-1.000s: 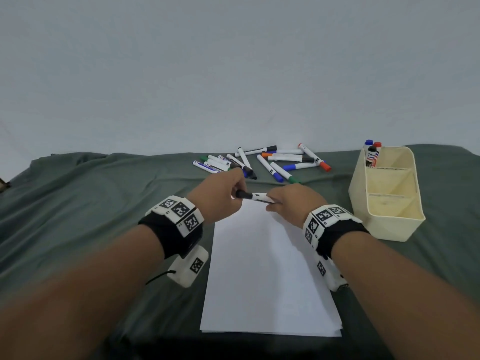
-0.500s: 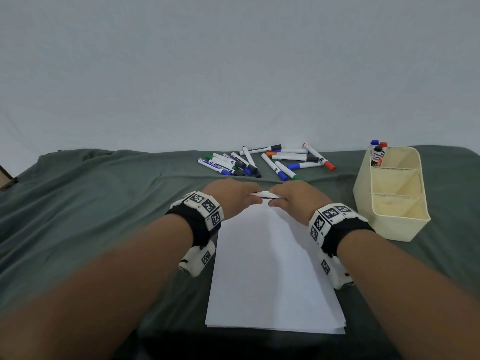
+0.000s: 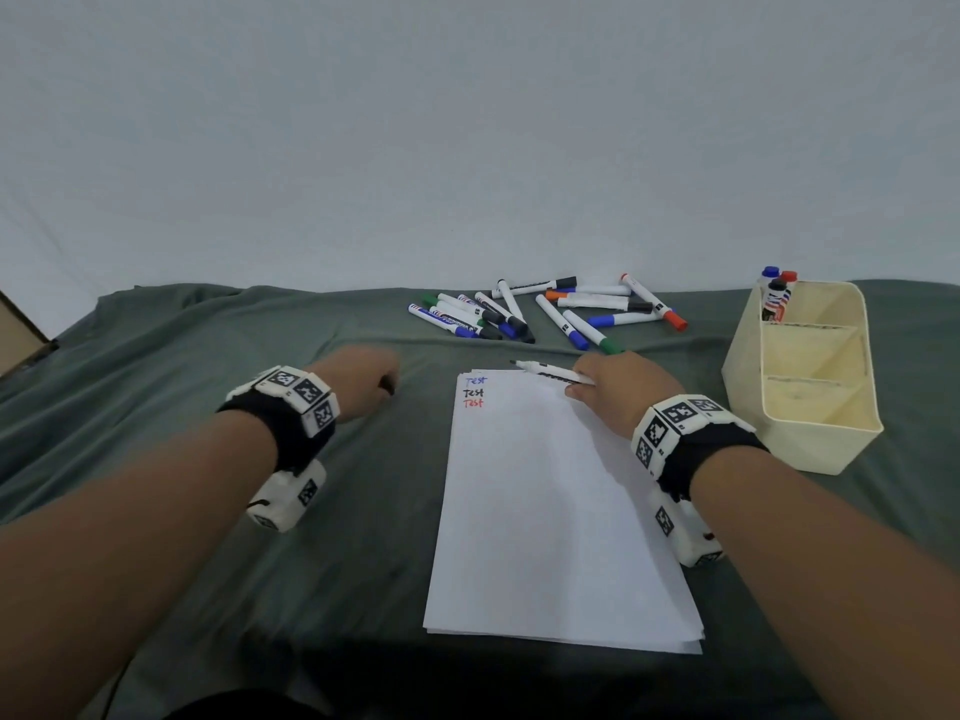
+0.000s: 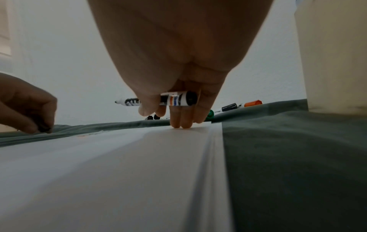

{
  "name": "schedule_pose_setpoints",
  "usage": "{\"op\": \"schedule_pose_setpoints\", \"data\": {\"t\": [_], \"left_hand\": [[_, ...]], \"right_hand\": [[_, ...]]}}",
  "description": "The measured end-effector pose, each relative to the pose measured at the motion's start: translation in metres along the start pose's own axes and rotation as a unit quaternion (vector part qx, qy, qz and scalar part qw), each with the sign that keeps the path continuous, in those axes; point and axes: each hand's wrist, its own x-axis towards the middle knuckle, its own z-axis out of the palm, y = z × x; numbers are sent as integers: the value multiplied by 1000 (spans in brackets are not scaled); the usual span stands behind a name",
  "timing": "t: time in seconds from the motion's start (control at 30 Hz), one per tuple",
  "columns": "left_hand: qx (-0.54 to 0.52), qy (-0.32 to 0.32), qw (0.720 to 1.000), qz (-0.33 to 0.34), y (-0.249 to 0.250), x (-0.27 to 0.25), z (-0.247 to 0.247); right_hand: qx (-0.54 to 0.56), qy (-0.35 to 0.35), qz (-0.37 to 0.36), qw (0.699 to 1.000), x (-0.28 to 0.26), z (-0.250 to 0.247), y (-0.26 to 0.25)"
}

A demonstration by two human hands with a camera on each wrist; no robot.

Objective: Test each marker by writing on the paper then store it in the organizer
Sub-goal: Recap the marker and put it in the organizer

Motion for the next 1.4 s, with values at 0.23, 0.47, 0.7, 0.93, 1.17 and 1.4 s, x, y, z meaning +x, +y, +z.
{"op": "schedule_pose_setpoints", "data": {"t": [0.23, 0.47, 0.7, 0.93, 1.17, 1.4], "left_hand": [[1, -20, 1000, -8, -25, -12, 1], [63, 34, 997, -2, -15, -22, 7], [8, -67, 996, 54, 43, -33, 18], [18, -119, 991, 57, 52, -29, 41], [48, -145, 986, 61, 55, -25, 44], [55, -139, 988, 43, 65, -26, 39]], "right_hand": [[-38, 22, 2, 999, 2, 3, 3], [-53, 22, -2, 998, 2, 3, 2], [-50, 19, 6, 999, 0, 2, 2], [82, 30, -6, 996, -3, -12, 5], [593, 62, 22, 803, -8, -17, -30], [840, 42, 68, 536, -12, 11, -65]]}}
